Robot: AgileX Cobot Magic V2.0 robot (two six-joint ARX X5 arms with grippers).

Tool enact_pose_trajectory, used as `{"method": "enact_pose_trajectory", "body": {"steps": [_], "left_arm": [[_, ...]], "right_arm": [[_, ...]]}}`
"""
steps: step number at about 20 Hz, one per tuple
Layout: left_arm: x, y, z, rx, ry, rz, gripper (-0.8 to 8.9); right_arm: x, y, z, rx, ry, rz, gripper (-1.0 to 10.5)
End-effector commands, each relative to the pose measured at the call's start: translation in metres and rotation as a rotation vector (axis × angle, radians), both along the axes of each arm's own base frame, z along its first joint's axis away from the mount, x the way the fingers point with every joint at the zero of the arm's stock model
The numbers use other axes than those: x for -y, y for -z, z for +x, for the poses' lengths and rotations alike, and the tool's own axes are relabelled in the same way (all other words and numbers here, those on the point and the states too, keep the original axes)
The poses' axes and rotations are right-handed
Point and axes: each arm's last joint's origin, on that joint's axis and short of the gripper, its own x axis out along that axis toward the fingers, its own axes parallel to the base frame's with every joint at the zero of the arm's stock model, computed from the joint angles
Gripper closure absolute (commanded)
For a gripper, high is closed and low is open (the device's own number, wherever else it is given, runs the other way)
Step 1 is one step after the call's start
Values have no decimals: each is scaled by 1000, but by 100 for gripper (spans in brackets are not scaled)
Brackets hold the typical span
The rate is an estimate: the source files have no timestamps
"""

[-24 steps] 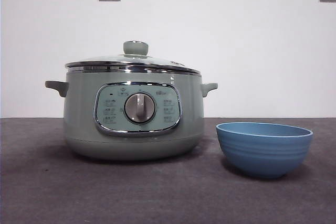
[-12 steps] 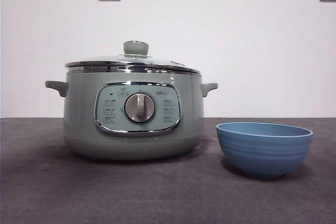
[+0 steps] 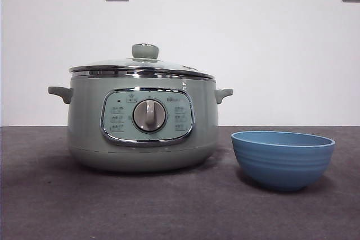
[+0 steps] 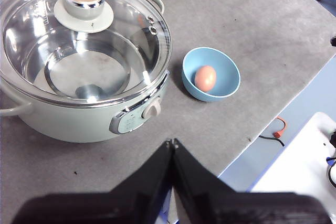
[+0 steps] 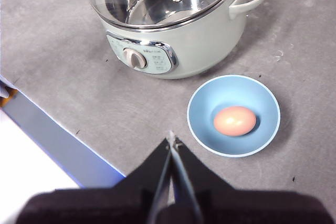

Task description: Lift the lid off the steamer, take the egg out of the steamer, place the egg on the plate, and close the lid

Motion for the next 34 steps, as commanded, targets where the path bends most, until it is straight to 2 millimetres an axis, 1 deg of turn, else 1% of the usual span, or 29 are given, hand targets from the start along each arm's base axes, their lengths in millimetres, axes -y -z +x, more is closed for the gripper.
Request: {"method": "enact_pose_trajectory", "body": {"steps": [1, 5, 7, 9, 11, 12, 14, 16, 18, 21, 23, 26, 28, 30, 32, 34], "left_arm": [[1, 1, 1, 0, 1, 2, 817], [1, 1, 2, 7, -5, 2, 817], [1, 0, 3, 56, 2, 40, 817], [-4, -9, 11, 251, -76, 124, 817], [-16, -21, 15, 419, -142, 140, 817], [-25, -25, 14, 495, -191, 128, 817], [-42, -21, 7, 612, -309, 115, 817], [-57, -4, -1, 676, -430, 134, 817], [-67, 25, -8, 703, -515, 156, 817], [-75, 82, -13, 707, -591, 177, 817], [-76, 121, -16, 694, -608, 178, 817], [-76, 167, -19, 657, -606, 183, 817], [-76, 189, -21, 627, -621, 158, 817], [-76, 206, -21, 599, -660, 134, 817], [-76, 218, -22, 583, -670, 110, 817], [-76, 225, -23, 536, -676, 107, 817]], "right_arm": [[0, 0, 0, -1, 4, 4, 945], [0, 0, 0, -1, 4, 4, 945], [0, 0, 0, -1, 4, 4, 945], [0, 0, 0, -1, 3, 4, 945], [0, 0, 0, -1, 4, 4, 945], [0, 0, 0, -1, 4, 4, 945], [0, 1, 0, -1, 4, 4, 945], [0, 0, 0, -1, 3, 4, 945], [0, 0, 0, -1, 4, 4, 945], [0, 0, 0, -1, 4, 4, 945], [0, 0, 0, -1, 4, 4, 945], [0, 0, 0, -1, 4, 4, 945], [0, 1, 0, -1, 4, 4, 945], [0, 0, 0, -1, 4, 4, 945], [0, 0, 0, -1, 4, 4, 945], [0, 0, 0, -1, 4, 4, 945]]}}
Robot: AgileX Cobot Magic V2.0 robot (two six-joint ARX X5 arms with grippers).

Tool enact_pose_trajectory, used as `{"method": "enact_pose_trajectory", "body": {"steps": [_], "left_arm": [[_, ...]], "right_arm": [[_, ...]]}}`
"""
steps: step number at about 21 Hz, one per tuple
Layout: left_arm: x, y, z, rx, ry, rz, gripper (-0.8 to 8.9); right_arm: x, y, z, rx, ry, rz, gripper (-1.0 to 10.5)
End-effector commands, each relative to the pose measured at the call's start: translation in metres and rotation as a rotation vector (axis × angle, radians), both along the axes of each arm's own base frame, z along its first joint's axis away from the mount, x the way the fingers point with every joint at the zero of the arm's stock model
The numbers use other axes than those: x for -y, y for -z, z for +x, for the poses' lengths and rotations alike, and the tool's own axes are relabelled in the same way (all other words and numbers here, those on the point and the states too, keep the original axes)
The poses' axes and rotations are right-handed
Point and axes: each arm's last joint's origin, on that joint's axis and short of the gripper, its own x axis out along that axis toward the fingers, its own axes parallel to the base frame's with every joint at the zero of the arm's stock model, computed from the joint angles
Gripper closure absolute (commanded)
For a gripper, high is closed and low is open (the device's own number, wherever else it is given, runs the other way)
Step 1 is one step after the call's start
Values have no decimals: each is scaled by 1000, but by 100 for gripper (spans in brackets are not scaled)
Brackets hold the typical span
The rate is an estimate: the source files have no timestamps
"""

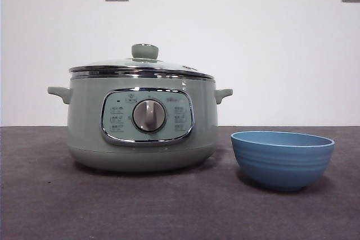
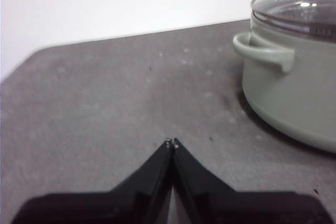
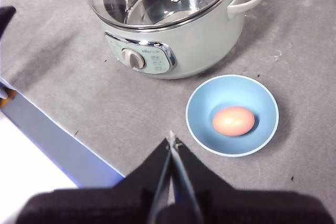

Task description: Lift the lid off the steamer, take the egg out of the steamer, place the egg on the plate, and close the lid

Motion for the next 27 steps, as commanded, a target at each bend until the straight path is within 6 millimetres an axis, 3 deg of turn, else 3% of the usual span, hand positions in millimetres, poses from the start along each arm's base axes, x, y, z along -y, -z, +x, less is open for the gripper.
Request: {"method": "enact_pose_trajectory", "body": {"steps": [1, 18, 23, 25, 27], "left_arm": [[0, 5, 0, -18, -13, -32, 817], [0, 4, 0, -10, -12, -36, 817], [0, 4, 0, -10, -12, -36, 817], [0, 4, 0, -10, -12, -36, 817], [0, 4, 0, -10, -12, -36, 817]], "right_arm": [[0, 1, 0, -2, 4, 3, 945], [0, 0, 0, 3, 0, 0, 945], [24, -13, -10, 293, 155, 62, 945], [34, 1, -15, 367, 252, 74, 945], [40, 31, -14, 434, 321, 79, 945]]}}
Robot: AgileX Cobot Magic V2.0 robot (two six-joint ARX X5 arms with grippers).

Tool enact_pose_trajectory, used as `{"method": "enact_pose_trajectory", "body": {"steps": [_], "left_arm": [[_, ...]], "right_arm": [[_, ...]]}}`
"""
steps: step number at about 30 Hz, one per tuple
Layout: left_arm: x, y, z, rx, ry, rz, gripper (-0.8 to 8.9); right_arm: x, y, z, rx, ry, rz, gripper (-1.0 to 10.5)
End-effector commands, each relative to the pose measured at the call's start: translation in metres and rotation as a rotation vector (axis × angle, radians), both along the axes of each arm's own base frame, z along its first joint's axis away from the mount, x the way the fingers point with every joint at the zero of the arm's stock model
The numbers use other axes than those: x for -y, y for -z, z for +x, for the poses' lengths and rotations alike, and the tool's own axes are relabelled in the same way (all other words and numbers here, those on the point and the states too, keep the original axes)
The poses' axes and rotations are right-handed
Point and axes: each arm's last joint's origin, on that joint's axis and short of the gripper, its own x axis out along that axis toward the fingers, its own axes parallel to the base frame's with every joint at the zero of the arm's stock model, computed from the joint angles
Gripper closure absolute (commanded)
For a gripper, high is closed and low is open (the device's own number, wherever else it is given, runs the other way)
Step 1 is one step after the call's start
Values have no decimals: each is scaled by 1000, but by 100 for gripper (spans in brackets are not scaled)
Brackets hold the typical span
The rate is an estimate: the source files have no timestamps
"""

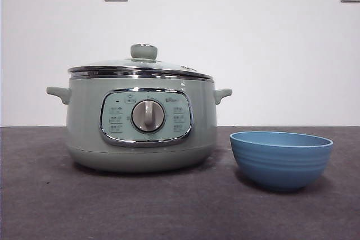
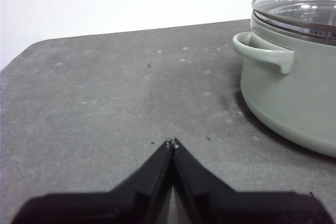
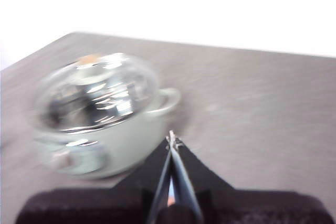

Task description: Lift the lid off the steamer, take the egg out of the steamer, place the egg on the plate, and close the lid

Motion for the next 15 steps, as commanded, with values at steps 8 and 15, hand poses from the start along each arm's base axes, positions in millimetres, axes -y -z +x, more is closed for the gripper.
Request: {"method": "enact_pose_trajectory", "body": {"steps": [8, 15], "left_arm": [[0, 4, 1, -8, -6, -10, 817], [0, 4, 1, -8, -6, -10, 817]], "right_arm": [[5, 125, 13, 116, 98, 64, 945], [5, 161, 16, 80, 98, 60, 945]]}}
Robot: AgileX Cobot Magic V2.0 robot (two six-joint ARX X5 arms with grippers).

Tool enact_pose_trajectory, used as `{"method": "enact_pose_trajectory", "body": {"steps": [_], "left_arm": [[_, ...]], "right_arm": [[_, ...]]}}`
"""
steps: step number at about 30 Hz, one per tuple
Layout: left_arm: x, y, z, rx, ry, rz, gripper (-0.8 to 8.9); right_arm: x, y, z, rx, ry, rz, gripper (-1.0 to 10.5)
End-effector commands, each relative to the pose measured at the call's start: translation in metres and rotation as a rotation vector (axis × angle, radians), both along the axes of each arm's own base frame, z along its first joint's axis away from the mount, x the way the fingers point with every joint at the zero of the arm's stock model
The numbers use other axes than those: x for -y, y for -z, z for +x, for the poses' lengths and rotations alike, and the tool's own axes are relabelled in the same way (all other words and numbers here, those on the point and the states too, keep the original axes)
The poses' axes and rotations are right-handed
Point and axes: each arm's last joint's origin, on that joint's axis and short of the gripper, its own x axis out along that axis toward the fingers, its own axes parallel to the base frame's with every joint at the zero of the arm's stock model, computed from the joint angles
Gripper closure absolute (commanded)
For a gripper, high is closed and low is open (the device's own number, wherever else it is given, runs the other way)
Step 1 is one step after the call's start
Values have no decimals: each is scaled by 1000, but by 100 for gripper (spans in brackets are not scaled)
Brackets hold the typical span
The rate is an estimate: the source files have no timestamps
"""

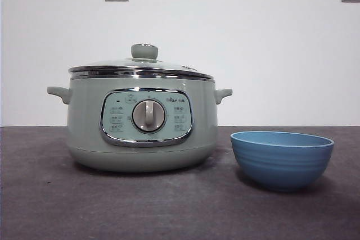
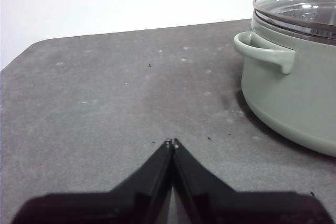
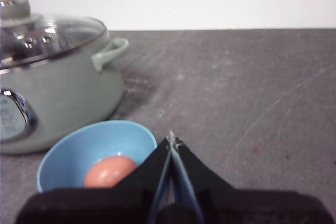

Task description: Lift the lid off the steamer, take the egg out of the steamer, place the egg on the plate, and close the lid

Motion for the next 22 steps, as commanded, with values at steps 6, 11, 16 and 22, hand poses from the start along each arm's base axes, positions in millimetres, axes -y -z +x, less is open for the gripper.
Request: {"method": "enact_pose_trajectory", "body": {"steps": [6, 11, 16, 22], "left_arm": [[0, 4, 1, -7, -6, -10, 817], [0, 4, 1, -8, -5, -10, 817], [0, 4, 1, -7, -5, -10, 817], [0, 4, 1, -8, -6, -10, 817]], "right_arm": [[0, 16, 1, -25, 6, 21, 945], [0, 16, 1, -26, 7, 27, 945], [0, 16, 1, -27, 8, 27, 945], [0, 16, 1, -27, 8, 27, 945]]}}
